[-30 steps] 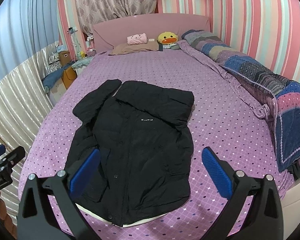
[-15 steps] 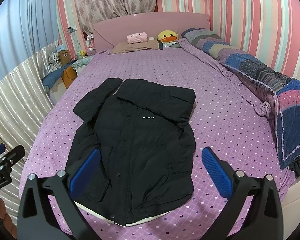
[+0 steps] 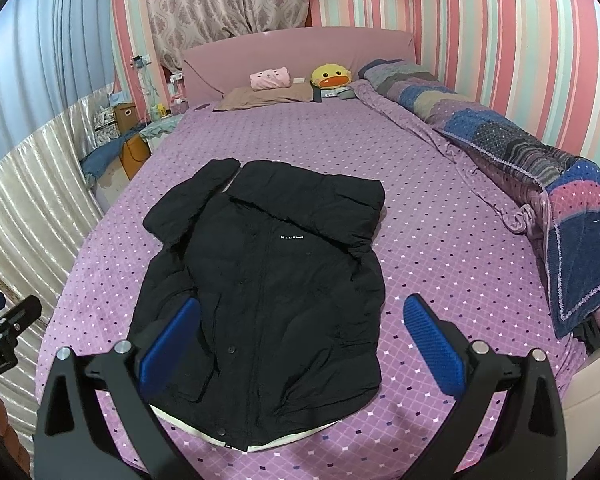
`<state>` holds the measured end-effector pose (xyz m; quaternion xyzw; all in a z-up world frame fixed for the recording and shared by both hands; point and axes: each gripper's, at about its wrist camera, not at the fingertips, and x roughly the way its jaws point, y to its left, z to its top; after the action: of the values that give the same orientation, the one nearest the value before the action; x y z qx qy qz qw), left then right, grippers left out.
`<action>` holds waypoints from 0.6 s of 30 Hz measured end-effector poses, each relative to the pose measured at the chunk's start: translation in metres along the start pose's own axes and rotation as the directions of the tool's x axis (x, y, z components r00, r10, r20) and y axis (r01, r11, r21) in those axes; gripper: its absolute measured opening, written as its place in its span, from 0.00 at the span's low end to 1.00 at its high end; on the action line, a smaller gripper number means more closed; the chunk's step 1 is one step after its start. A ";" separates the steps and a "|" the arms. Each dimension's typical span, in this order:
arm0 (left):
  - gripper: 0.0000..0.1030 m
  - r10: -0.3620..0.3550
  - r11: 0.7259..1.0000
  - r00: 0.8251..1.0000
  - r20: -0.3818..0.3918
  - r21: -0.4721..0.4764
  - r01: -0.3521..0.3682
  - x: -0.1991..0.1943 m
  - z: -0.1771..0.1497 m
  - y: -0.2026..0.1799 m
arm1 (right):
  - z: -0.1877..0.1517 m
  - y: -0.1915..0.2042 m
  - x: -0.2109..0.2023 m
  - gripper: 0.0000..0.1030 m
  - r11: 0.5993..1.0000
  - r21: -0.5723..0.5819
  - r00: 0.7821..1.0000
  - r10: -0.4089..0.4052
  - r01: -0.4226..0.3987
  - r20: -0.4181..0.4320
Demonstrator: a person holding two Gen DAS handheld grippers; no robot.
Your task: Fold large clothes
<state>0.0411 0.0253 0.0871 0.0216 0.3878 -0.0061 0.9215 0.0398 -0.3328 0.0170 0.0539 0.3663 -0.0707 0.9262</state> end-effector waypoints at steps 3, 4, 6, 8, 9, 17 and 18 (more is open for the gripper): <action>0.97 0.013 1.000 1.000 -0.005 -0.002 -0.013 0.003 -0.001 0.004 | 0.001 0.000 0.001 0.98 1.000 -0.002 1.000 -0.001 0.001 -0.002; 0.97 0.012 1.000 1.000 -0.008 -0.004 -0.012 0.004 -0.001 0.005 | 0.001 0.000 0.001 0.98 1.000 -0.003 1.000 -0.003 0.003 -0.004; 0.97 0.011 1.000 1.000 -0.011 -0.010 -0.011 0.006 -0.001 0.006 | 0.002 0.000 0.003 0.98 1.000 -0.005 1.000 -0.005 0.005 -0.010; 0.97 0.013 1.000 1.000 -0.014 -0.011 -0.013 0.008 0.001 0.006 | 0.002 -0.001 0.004 0.98 1.000 -0.007 1.000 -0.009 0.008 -0.012; 0.97 0.016 1.000 1.000 -0.014 -0.011 -0.016 0.009 0.000 0.006 | 0.003 -0.001 0.005 0.98 1.000 -0.008 1.000 -0.009 0.009 -0.013; 0.97 0.014 1.000 1.000 -0.019 -0.006 -0.014 0.012 0.000 0.003 | 0.003 0.001 0.012 0.98 1.000 -0.019 1.000 -0.002 0.002 -0.024; 0.97 0.015 1.000 1.000 -0.019 -0.006 -0.015 0.013 0.000 0.003 | 0.003 0.001 0.012 0.98 1.000 -0.020 1.000 -0.001 0.001 -0.024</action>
<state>0.0498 0.0287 0.0778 0.0219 0.3962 0.0022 0.9179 0.0508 -0.3333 0.0114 0.0452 0.3780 -0.0668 0.9223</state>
